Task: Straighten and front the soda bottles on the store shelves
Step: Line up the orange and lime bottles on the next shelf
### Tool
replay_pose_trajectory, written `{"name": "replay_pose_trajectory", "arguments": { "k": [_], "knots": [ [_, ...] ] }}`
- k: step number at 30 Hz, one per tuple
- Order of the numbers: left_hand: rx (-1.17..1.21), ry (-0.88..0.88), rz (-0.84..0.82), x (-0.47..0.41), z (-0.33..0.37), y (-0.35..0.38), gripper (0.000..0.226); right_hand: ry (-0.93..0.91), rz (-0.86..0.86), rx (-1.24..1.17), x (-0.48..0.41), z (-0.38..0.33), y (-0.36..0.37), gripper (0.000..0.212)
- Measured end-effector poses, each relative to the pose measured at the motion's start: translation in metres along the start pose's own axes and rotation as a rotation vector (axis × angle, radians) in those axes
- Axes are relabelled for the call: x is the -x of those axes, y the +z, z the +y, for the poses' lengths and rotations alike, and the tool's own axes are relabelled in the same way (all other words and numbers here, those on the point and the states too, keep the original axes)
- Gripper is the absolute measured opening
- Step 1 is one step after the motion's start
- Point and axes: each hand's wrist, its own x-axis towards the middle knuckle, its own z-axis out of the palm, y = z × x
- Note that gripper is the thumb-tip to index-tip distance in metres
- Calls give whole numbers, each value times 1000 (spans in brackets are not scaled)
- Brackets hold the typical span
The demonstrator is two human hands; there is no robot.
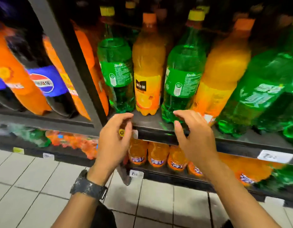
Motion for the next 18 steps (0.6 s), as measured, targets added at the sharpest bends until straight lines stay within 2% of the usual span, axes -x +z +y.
{"name": "replay_pose_trajectory", "arguments": {
  "k": [5,8,11,15,18],
  "knots": [
    [35,99,122,-21,7,-7,29,-73,-107,56,6,8,26,33],
    [-26,267,160,-45,25,-23,31,-81,-210,105,9,10,36,39],
    [-181,435,195,-82,47,-42,37,-117,-217,119,13,6,38,34],
    [-307,468,248,-134,78,-62,44,-219,2,-43,-20,-31,13,31],
    [-479,350,178,-175,94,-76,23,-393,232,42,-88,-75,-26,36]
  ]
}}
